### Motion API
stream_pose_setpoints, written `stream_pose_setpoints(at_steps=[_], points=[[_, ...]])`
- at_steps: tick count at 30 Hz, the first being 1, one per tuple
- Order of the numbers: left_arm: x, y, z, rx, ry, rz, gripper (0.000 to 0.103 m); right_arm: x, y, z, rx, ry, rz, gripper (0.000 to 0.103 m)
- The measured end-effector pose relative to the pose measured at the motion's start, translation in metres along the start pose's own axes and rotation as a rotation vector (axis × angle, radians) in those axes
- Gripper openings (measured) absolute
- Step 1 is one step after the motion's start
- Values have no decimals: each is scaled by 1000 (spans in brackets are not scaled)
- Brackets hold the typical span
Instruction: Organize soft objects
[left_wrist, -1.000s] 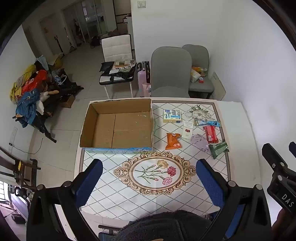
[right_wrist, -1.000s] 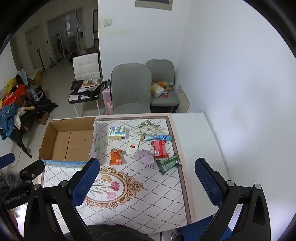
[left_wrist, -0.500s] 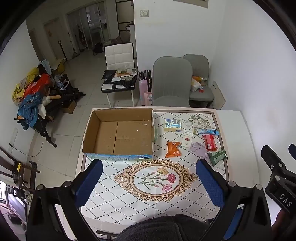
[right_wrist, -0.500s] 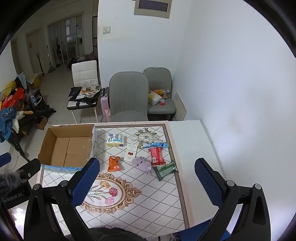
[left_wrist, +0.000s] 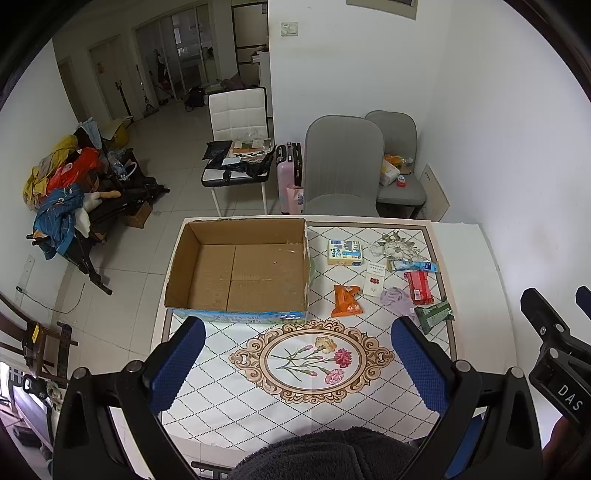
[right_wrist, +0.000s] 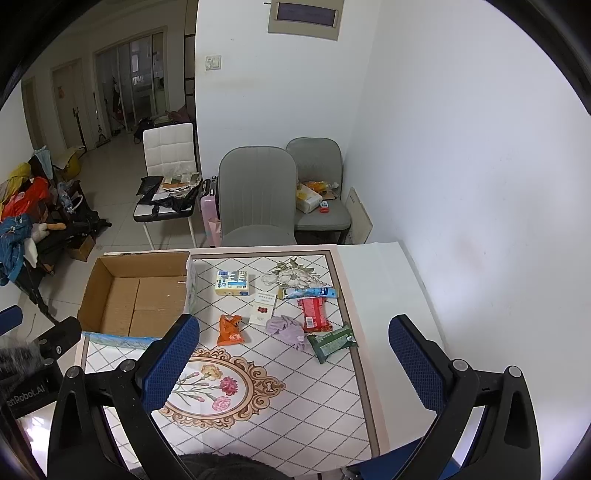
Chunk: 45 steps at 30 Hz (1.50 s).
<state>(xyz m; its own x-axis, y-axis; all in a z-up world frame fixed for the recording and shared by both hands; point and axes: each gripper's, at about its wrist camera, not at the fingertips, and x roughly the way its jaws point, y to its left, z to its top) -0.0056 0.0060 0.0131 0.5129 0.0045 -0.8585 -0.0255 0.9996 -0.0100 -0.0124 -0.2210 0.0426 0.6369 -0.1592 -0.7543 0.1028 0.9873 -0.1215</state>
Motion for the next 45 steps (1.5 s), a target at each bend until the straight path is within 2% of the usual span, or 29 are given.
stream_pose_setpoints(at_steps=[19,45], points=[[4,2,5,-3,6,-9,103,3,14,1,-2,5,-11,103],[3,0,10,7,-11,-12,103,1,7,3,4,-21,-24,103]])
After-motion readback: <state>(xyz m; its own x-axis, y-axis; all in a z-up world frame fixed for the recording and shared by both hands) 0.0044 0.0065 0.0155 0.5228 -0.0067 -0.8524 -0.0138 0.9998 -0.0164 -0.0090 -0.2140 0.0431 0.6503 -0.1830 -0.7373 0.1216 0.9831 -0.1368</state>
